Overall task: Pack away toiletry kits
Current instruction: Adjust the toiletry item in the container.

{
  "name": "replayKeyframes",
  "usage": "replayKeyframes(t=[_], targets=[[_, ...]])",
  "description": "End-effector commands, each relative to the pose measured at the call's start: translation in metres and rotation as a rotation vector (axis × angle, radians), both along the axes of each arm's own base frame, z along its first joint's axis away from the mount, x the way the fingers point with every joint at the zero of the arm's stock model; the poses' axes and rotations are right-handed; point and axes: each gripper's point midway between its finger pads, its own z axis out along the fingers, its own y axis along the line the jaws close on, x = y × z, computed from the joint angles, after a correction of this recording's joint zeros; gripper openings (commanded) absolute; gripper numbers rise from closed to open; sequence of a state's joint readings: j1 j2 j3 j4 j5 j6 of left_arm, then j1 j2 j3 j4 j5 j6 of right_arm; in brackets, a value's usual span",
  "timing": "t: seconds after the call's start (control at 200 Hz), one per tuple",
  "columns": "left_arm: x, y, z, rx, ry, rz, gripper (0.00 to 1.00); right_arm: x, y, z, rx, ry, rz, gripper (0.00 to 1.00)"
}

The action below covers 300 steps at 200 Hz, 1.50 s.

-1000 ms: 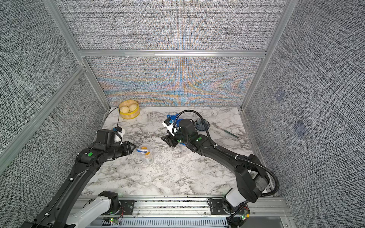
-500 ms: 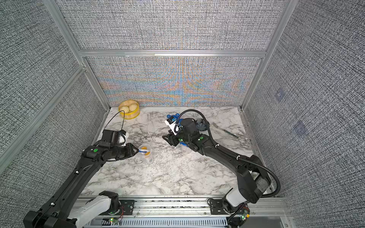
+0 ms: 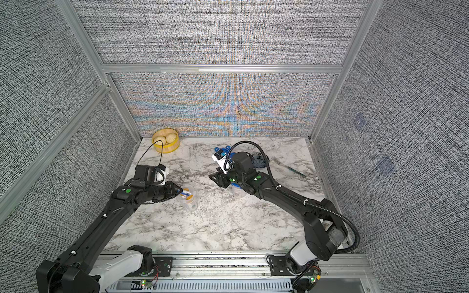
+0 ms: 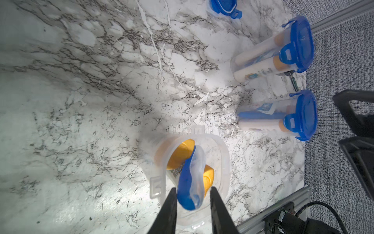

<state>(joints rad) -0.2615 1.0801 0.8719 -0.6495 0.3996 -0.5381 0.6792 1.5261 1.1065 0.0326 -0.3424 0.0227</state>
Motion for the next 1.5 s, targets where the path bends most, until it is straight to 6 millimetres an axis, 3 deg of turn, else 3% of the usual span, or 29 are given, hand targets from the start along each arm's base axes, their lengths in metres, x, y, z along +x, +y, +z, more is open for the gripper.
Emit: replayKeyframes(t=[0.0,0.34,0.671,0.706,0.846,0.911,1.011,1.146,1.341,1.496], targets=[[0.003,-0.010,0.003,-0.037,-0.012,-0.028,0.27,0.000,0.001,-0.001,-0.003,0.010,0.010,0.58],[0.001,-0.013,-0.007,-0.021,0.009,-0.043,0.16,0.002,0.003,-0.004,-0.002,0.026,0.019,0.57],[0.002,-0.017,-0.007,0.007,-0.005,-0.084,0.13,-0.003,0.010,-0.010,0.001,0.071,0.061,0.56],[0.003,-0.016,-0.005,0.014,-0.015,-0.081,0.16,-0.004,0.012,-0.011,0.002,0.085,0.068,0.56],[0.006,-0.003,0.016,0.064,-0.098,-0.035,0.45,-0.005,0.013,-0.012,0.006,0.104,0.066,0.56],[0.005,0.005,0.025,0.089,-0.135,-0.006,0.50,-0.004,0.013,-0.013,0.007,0.109,0.064,0.56],[0.004,0.019,0.023,0.160,-0.128,0.037,0.52,-0.005,0.015,-0.014,0.015,0.130,0.067,0.55],[0.012,0.008,0.015,0.120,-0.115,0.010,0.45,-0.011,0.026,-0.018,0.024,0.171,0.100,0.48],[0.020,0.000,0.007,0.104,-0.121,-0.015,0.29,-0.018,0.031,-0.023,0.009,0.188,0.116,0.48],[0.021,-0.003,0.004,0.099,-0.106,-0.036,0.27,-0.018,0.029,-0.026,-0.005,0.189,0.105,0.47]])
